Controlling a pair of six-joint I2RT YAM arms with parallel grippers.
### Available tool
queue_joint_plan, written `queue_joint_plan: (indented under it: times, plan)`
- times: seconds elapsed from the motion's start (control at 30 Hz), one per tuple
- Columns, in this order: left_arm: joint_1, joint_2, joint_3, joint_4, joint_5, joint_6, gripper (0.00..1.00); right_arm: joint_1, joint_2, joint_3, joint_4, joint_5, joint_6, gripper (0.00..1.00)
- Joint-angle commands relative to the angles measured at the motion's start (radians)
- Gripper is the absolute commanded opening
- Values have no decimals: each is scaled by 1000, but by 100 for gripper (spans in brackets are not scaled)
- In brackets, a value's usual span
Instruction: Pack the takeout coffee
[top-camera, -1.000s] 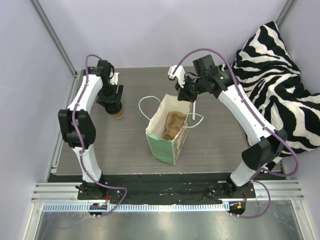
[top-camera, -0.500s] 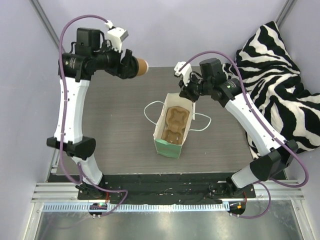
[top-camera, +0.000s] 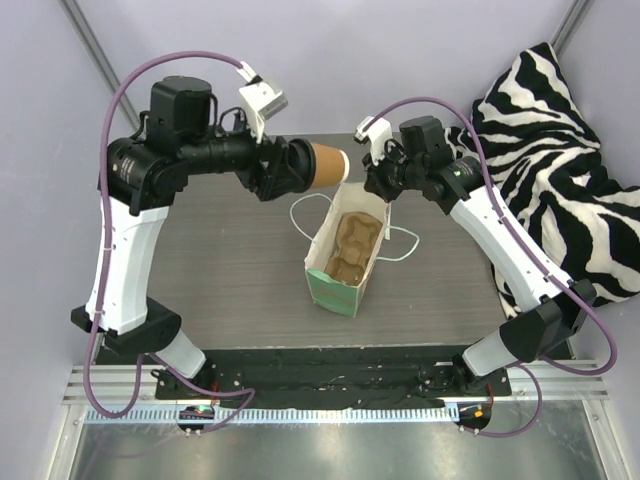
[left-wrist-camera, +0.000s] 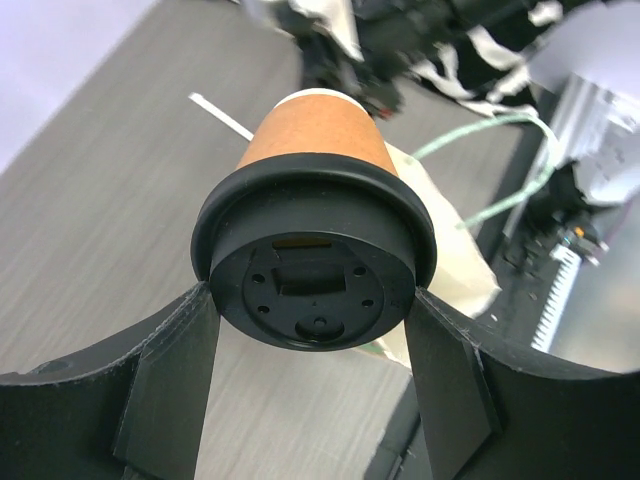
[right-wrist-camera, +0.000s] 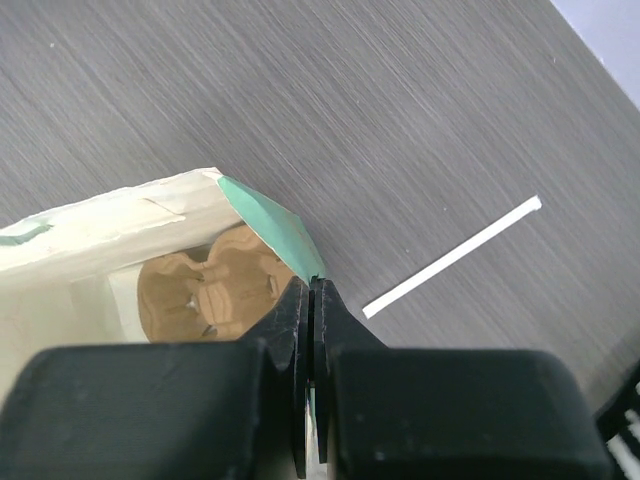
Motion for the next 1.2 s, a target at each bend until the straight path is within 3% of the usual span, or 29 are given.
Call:
queue_joint_plan:
  times: [0.0,0.13,0.3,0.63,0.83,1.17]
  plan:
    - [-77,5,0,-76,19,35,0,-1,-16,29,53,73,119,1]
    - [-161,23,-9,-114,-38,47,0,-1,-24,45,52,95,193,1]
    - [-264,32,-81,-94,-205,70,0,-1,-64,26,65,96,268,1]
    - [-358,-35,-473,155,-464,92,0,-1,-207,-149,159,35,349,1]
    - [-361,-58,-647,344,-495,99,0,-2,-248,-215,178,0,348,1]
    - [-364,-34,-728,468,-466,107,0,-10,-296,-282,200,-54,331,1]
